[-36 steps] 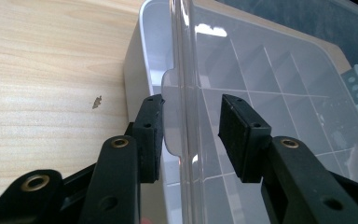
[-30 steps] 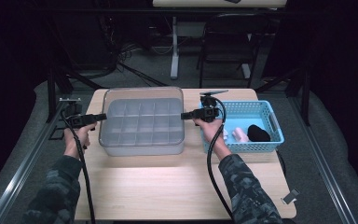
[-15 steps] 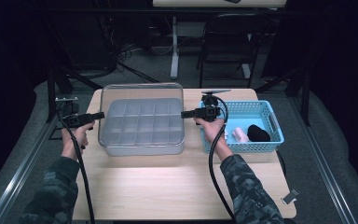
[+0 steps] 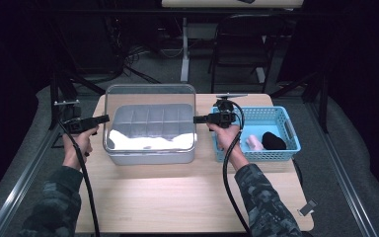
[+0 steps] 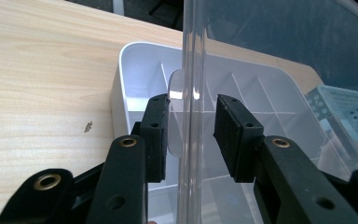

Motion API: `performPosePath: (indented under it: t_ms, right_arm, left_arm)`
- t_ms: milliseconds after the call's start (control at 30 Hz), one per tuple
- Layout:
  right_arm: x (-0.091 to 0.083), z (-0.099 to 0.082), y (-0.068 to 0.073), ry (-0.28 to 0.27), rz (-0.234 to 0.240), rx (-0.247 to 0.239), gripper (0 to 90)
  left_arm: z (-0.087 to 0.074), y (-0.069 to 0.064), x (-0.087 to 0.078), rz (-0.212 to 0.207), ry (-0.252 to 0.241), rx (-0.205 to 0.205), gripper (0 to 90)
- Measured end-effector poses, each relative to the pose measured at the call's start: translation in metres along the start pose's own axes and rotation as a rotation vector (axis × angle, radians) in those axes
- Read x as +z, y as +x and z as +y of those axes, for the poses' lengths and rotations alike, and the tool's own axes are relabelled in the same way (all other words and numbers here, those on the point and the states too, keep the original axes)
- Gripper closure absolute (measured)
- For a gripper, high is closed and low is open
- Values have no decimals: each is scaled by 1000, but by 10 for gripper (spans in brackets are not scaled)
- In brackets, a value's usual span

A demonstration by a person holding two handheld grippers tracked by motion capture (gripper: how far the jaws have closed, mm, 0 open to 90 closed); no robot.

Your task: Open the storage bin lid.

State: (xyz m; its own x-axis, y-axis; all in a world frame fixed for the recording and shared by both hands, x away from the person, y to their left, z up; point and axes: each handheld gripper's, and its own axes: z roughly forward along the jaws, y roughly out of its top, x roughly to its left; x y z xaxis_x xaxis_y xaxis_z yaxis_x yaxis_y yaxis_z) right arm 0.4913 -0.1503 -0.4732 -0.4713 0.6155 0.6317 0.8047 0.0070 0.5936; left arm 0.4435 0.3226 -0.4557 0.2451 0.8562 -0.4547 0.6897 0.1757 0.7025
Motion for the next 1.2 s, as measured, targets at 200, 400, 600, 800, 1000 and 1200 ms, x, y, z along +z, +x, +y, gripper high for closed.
performPosePath:
  t_ms: [200,400,600,800,1000,1200]
  right_arm:
    - [-4,0,3,-11,6,1,746]
    - [-11,0,7,-21,18,-14,749]
    - [-21,1,13,-30,30,-35,758]
    - [-27,0,19,-37,31,-50,763]
    - [-30,-2,24,-42,36,-59,765]
    - [-32,-5,29,-46,39,-70,768]
  left_arm:
    - [0,-3,-5,-6,-6,5,662]
    - [0,-6,-9,-11,-11,6,662]
    - [-3,-9,-14,-33,-4,18,667]
    - [-6,-10,-17,-37,-13,19,667]
    - [-9,-11,-23,-44,-19,16,669]
    - [-10,-13,-28,-39,-19,19,670]
